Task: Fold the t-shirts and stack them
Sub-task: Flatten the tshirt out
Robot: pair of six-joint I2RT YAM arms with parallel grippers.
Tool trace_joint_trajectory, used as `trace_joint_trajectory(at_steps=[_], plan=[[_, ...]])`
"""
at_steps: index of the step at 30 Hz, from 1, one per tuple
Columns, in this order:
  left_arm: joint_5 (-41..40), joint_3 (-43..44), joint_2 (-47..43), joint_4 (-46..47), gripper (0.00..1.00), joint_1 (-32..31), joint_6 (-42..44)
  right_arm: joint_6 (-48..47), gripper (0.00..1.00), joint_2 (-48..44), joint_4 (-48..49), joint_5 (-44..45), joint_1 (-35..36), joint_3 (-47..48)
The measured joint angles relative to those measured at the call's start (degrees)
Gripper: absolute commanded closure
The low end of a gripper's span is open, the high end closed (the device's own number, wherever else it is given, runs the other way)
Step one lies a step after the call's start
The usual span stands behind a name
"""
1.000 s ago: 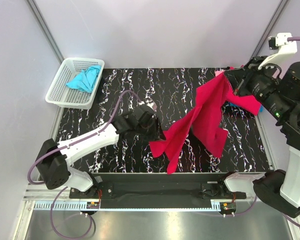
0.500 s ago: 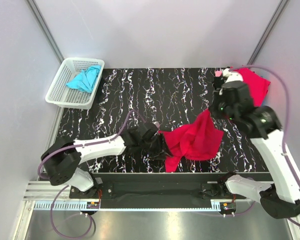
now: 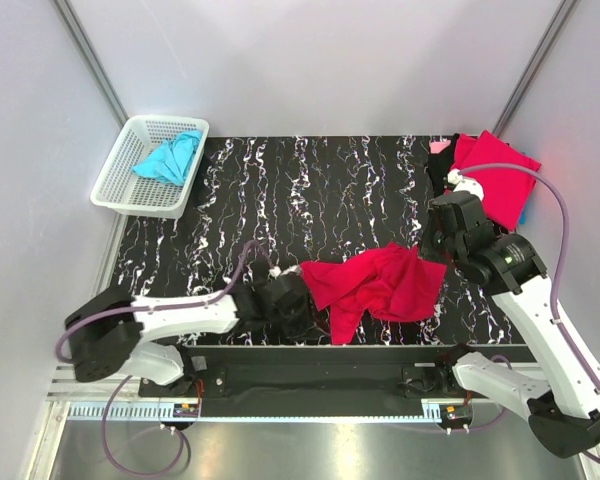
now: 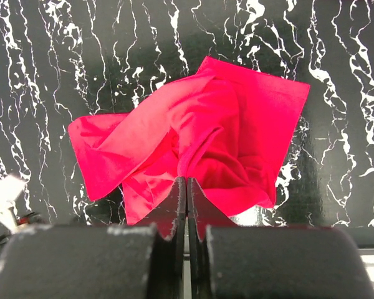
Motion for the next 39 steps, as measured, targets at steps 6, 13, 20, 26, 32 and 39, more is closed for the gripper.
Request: trace_joint_trajectory(at_steps=[6,13,20,26,32,39], plan=[[-2.5,6.4,14.5,1.6,0.66,-2.1,1.6,0.4,1.00,-0.3,0.5,-0.8,0.0,-0.5],[-2.3,9.7,20.5,3.9,0.67,-3.3,1.2,0.4,1.00,-1.1,0.4,-1.2,0.0,-0.4],[-2.4,10.7,21.7,3.8,0.94,-3.4,1.2,0.4,1.00,-1.4,0.2,-1.2,0.0,-0.2],[-4.7,13.0,21.7,-1.6,1.00,-4.3,1.3,0.4,1.00,-1.6,-0.3,-1.1,0.0,-0.1],[-13.6,15.5,15.1,-16.2,1.00,-5.9,2.8,0.4,1.00,-1.8,-1.2,-0.6,0.0,0.3],[-28.9,30.1,-7.4,-37.1,1.00,-6.0,7.8,-0.3,1.00,-1.7,-5.7,3.2,0.0,9.7]])
